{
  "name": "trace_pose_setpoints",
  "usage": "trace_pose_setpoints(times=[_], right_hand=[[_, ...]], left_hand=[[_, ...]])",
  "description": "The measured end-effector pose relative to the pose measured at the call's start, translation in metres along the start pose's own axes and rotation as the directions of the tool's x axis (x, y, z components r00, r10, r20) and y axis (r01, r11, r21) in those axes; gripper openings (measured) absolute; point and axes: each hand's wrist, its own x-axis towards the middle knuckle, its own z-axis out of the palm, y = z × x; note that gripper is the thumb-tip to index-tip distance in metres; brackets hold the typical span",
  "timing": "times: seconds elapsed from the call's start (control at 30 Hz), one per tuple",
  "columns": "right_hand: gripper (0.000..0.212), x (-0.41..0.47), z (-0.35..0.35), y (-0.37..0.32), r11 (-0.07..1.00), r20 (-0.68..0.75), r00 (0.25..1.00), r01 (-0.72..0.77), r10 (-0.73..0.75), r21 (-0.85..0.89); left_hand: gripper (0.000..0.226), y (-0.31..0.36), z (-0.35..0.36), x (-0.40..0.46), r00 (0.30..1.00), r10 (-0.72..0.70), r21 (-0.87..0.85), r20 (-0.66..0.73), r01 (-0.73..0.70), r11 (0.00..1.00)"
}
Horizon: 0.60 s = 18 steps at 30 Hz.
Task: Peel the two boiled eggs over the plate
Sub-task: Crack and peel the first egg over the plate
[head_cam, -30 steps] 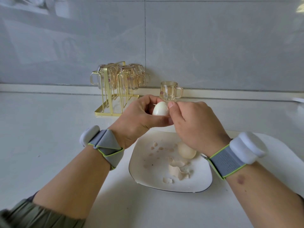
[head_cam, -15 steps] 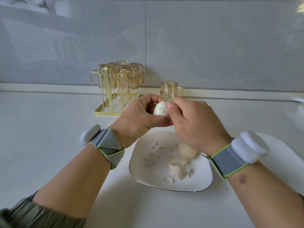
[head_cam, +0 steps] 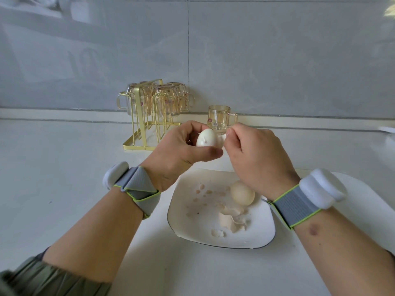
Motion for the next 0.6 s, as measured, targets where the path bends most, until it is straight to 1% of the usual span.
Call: trace_pose_setpoints(times=[0.13,0.23,0.3,0.47,0.6], right_hand=[[0.041,0.0008,-0.0011,-0.0001,0.999,-0.039,0.999,-0.033,0.033,-0.003],[0.043,0.0013,-0.0016,-0.0003,0.998,-0.069,0.996,-0.059,0.059,0.013],[0.044,0.0017,-0.0022,-0.0008,0.997,-0.089,0.993,-0.071,0.073,0.025],[0.044,0.0027,-0.0031,-0.0013,0.995,-0.109,0.99,-0.089,0.093,0.038],[0.044,0.003,-0.004,-0.0008,0.994,-0.113,0.988,-0.098,0.102,0.044]], left_hand=[[0.035,-0.0006,-0.0029,0.0019,1.0,-0.019,-0.089,-0.01,0.018,0.996],[0.035,0.0004,-0.0036,0.0027,0.999,-0.052,-0.187,-0.001,0.05,0.981],[0.036,0.0015,-0.0038,0.0032,0.997,-0.072,-0.267,-0.007,0.067,0.961],[0.023,0.0035,-0.0067,0.0047,0.992,-0.117,-0.413,-0.05,0.086,0.907],[0.022,0.0048,-0.0079,0.0052,0.985,-0.152,-0.531,-0.082,0.086,0.843]])
